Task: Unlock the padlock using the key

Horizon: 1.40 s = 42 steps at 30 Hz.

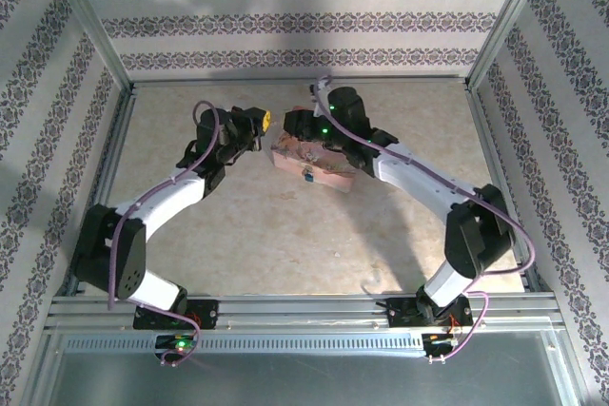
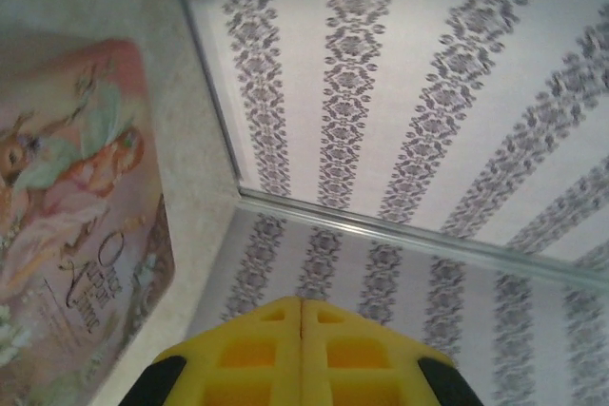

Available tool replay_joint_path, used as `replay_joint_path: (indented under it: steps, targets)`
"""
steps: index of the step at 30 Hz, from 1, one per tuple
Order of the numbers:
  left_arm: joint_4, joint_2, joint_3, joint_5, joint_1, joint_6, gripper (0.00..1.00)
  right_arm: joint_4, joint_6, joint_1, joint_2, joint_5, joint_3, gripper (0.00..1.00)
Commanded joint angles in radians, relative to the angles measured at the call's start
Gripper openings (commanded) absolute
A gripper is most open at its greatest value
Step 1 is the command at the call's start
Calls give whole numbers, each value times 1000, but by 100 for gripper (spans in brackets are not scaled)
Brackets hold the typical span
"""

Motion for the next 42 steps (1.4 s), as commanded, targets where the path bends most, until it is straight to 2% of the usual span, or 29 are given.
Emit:
replay_joint_path:
  steps: [1, 3, 7, 11, 13, 17, 23, 31, 42]
  targets:
    - [-220, -109, 93, -75, 0, 387, 0, 80, 31, -45, -83, -48, -60, 33]
    - [-302, -144, 128, -98, 0, 519, 0, 90, 50, -71, -121, -63, -97, 36]
    - [-304, -188, 141, -77, 1, 707, 0, 115, 59, -111, -163, -125, -141, 40]
    - [-135, -227, 100, 88, 0, 917, 0, 183, 83, -126, -198, -196, -175, 44]
    - [-52, -233, 93, 187, 0, 965, 0, 236, 109, -126, -215, -233, -193, 47]
    - [20, -214, 124, 318, 0, 991, 0, 383, 185, -120, -228, -323, -230, 49]
    - [154, -169, 142, 419, -9, 955, 0, 582, 263, -86, -218, -383, -265, 50]
    - [228, -128, 159, 461, -24, 915, 0, 741, 293, -27, -172, -387, -249, 50]
    - [246, -117, 158, 464, -32, 903, 0, 768, 289, 6, -129, -363, -222, 44]
